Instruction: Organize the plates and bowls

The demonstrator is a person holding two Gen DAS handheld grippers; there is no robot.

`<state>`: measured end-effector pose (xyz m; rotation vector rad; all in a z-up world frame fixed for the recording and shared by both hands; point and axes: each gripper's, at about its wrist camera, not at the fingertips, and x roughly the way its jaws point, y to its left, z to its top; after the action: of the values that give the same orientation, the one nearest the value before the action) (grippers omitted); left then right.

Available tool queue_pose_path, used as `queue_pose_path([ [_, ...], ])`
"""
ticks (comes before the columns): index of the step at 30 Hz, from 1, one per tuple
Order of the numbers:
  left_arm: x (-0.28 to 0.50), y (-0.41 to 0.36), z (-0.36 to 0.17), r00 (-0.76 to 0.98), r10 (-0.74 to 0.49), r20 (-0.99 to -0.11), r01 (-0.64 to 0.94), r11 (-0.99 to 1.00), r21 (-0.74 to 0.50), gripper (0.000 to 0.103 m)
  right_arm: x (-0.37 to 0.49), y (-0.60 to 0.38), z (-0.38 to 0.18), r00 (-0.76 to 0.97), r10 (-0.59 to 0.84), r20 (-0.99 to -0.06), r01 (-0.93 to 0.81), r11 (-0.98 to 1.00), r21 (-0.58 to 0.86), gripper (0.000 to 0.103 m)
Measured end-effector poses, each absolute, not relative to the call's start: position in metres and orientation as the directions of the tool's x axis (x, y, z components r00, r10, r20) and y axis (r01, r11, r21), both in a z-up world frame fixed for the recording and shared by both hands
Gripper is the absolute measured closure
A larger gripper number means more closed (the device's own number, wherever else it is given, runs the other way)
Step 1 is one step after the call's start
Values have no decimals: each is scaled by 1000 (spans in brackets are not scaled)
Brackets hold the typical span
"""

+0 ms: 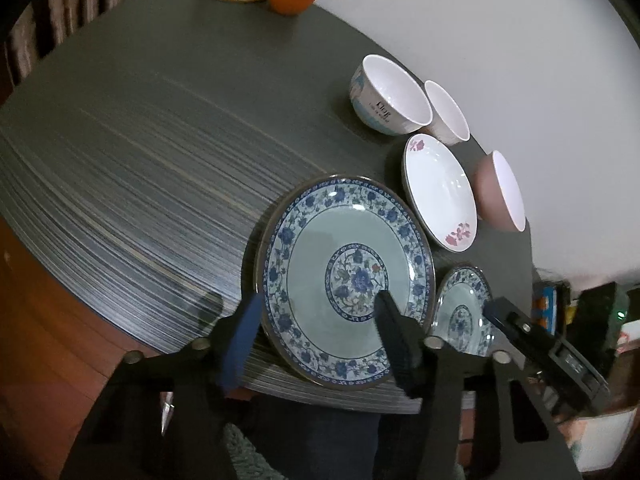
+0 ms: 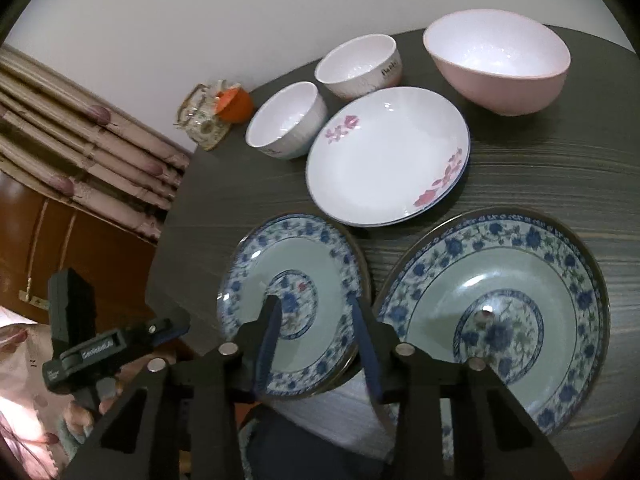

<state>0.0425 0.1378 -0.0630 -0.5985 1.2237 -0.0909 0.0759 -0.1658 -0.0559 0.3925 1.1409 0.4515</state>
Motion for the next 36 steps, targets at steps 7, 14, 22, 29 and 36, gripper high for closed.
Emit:
queue_pose_path([
  [7,42,145,-73,347,-400,-848,-279,819,-501,59,105,-162,-79,294,508,-810,-117,860,497,75],
  [14,42,154,-83,336,-412,-847,-314,799,-513,63,120,-148,-96,257,485,-836,-140,875,464,75],
  [22,44,155,-92,327,-402,-855,-320,805,-500,73,133,-142,-106,224,469,-854,-164,882,442,80],
  [29,44,159,-101,310,-390,-867,-341,806,-484,77,138,-137,-111,207,469,-858,-172,881,440,83],
  [36,43,161,-108,299,-394,-869,-341,806,-483,80,144,-134,-113,203,466,-861,-174,883,437,83],
])
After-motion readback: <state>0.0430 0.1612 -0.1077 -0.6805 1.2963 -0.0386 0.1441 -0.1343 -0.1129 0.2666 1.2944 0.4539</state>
